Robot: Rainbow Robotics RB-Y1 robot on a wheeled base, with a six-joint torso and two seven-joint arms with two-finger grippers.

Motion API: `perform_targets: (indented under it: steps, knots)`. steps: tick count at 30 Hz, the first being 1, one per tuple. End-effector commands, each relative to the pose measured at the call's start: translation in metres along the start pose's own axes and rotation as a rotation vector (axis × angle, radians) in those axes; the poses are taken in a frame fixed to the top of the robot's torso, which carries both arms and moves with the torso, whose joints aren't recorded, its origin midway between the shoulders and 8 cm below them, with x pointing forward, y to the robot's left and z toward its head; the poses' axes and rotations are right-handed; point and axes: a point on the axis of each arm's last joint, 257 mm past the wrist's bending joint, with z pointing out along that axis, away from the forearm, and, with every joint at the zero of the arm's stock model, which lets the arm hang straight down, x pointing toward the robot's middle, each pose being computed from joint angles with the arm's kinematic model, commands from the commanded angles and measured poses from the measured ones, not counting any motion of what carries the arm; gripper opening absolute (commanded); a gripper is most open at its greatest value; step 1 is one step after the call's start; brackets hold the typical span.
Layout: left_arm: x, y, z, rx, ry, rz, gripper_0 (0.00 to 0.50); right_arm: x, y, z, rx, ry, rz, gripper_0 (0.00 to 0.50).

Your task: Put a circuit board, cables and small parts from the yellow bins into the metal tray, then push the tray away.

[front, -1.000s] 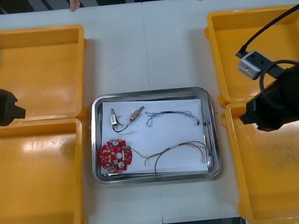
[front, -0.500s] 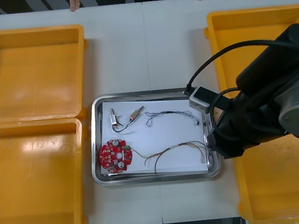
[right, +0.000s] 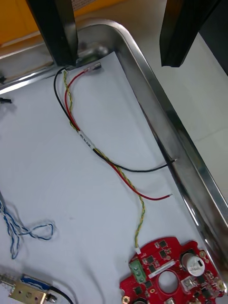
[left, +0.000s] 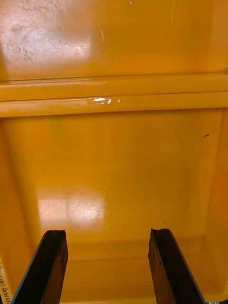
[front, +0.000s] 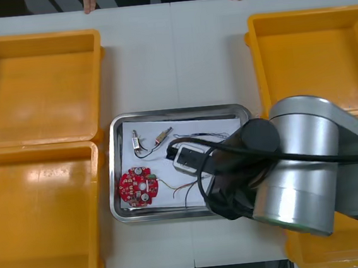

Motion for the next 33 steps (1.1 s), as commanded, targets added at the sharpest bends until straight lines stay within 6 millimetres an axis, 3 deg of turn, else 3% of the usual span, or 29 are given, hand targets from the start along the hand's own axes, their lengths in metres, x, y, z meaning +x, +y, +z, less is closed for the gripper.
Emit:
perform_targets:
  steps: [1,11,23,33]
  knots:
    - [0.003,0.024,-0.006,-0.056,0.015,0.045,0.5,-0.031,0.025,0.004,0.001,-0.05,-0.141,0.5]
    - [0.003,0.024,-0.006,-0.056,0.015,0.045,0.5,-0.033,0.044,0.04,-0.004,-0.04,-0.337,0.5]
    - [0.003,0.024,-0.006,-0.056,0.015,0.045,0.5,-0.036,0.062,0.075,-0.045,-0.006,-0.329,0.5]
    - [0.003,0.024,-0.006,-0.056,0.015,0.045,0.5,-0.031,0.074,0.087,-0.058,0.025,-0.345,0.5]
